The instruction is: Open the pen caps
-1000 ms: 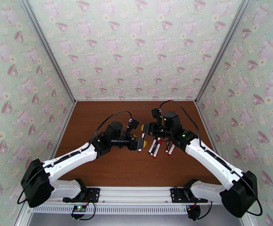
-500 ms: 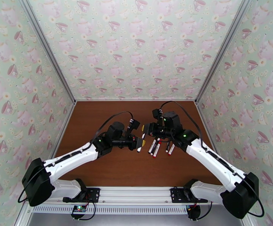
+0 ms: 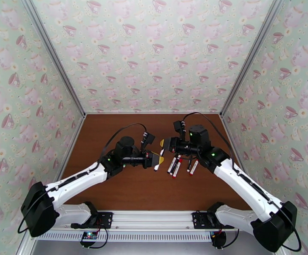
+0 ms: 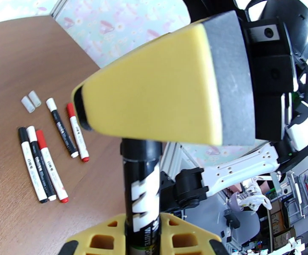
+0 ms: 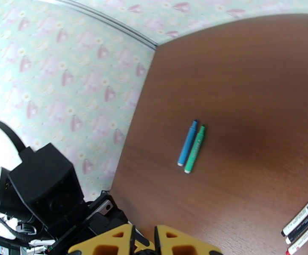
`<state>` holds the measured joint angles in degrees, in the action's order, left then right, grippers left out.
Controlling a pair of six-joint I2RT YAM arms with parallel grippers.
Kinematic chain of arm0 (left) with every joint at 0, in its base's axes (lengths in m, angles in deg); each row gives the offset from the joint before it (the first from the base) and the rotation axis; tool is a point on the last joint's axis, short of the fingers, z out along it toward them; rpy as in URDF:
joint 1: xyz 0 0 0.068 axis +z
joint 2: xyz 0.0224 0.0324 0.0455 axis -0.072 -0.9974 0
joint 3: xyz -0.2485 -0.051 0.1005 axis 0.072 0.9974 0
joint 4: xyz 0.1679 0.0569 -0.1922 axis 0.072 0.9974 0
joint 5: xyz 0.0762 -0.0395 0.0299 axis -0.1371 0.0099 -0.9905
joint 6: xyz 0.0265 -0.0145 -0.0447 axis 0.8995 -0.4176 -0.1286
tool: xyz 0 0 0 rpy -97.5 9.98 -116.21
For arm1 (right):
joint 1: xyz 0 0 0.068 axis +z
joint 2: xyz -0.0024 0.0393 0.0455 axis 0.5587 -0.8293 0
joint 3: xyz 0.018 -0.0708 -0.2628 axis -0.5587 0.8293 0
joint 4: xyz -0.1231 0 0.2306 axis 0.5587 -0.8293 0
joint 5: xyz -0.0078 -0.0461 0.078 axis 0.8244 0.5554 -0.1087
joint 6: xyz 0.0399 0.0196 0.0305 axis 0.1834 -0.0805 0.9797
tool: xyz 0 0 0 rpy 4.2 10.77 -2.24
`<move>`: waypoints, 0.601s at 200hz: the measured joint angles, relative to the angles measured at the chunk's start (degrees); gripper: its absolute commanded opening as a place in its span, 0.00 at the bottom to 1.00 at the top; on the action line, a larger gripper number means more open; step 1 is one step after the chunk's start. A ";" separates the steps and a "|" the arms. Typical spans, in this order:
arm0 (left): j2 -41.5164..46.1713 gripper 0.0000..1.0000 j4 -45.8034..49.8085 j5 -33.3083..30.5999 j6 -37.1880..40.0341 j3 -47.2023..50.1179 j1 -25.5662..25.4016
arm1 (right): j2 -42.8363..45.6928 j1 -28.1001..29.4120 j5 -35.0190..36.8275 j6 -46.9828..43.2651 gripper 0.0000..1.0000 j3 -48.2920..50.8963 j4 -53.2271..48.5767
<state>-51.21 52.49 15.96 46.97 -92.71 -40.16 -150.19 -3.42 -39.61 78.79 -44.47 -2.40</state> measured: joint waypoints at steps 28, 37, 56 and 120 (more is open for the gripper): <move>-0.55 0.07 4.59 -2.34 1.97 -3.10 -0.79 | 0.42 -0.74 -0.13 -0.11 0.00 -0.02 0.22; -0.74 0.07 5.38 -3.15 2.38 -3.58 -1.05 | 0.46 -0.76 0.35 -0.17 0.00 -0.13 -0.07; -1.62 0.07 6.69 -3.87 3.61 -4.90 -1.14 | 0.48 -0.98 1.22 -0.63 0.00 -0.13 -0.22; -3.08 0.07 6.97 -0.15 4.31 -8.00 -0.76 | 2.64 -3.52 -2.64 -0.92 0.00 0.87 3.15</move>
<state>-54.29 59.47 15.81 51.27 -100.71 -40.93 -147.54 -6.94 -42.26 77.88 -43.60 0.75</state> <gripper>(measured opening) 0.181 0.181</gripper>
